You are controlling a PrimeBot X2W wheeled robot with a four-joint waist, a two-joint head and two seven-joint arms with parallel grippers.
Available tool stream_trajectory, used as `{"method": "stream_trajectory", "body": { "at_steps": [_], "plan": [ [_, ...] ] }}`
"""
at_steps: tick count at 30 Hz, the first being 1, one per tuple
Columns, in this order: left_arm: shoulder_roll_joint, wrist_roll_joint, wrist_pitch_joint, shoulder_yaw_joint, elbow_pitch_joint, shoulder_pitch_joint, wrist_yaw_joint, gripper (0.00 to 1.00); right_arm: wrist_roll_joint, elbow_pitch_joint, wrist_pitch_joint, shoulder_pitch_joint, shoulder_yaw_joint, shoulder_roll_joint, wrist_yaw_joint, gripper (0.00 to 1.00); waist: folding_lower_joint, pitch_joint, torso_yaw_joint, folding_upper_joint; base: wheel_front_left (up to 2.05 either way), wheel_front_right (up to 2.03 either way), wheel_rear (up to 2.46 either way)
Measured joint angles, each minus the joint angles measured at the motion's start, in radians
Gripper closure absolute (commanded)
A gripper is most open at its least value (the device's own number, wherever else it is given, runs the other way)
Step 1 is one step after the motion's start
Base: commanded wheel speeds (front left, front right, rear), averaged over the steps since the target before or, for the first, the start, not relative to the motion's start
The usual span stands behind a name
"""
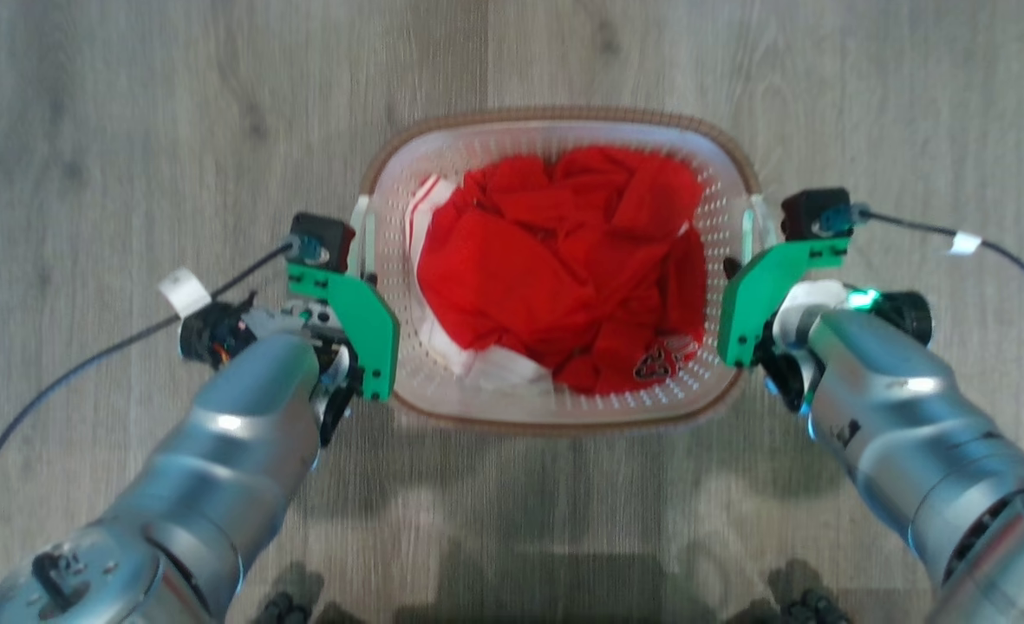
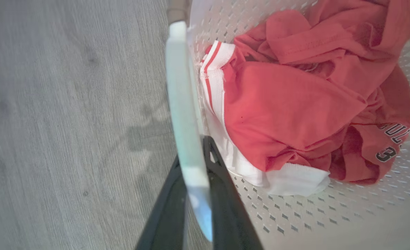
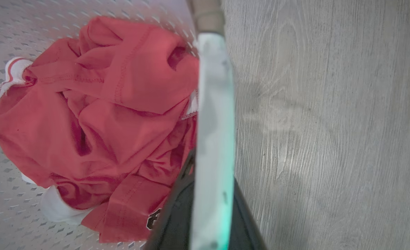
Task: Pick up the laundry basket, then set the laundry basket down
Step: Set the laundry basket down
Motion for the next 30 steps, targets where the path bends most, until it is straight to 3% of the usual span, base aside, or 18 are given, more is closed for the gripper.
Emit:
{"method": "stream_trajectory", "body": {
  "at_steps": [15, 30],
  "plan": [
    [-0.003, -0.001, -0.019, -0.008, -0.011, -0.122, -0.001, 1.0, -0.135, -0.002, -0.008, -0.103, -0.118, -0.028, 0.0, 1.0, 0.0, 0.21, 0.032, 0.0, 0.0, 0.0, 0.0],
    [-0.003, -0.003, -0.022, -0.035, -0.021, -0.15, 0.002, 1.0, -0.259, -0.002, -0.008, -0.103, -0.239, -0.027, 0.0, 1.0, -0.0002, 0.28, 0.037, 0.0, 0.0, 0.0, 0.0]
  ]
}}
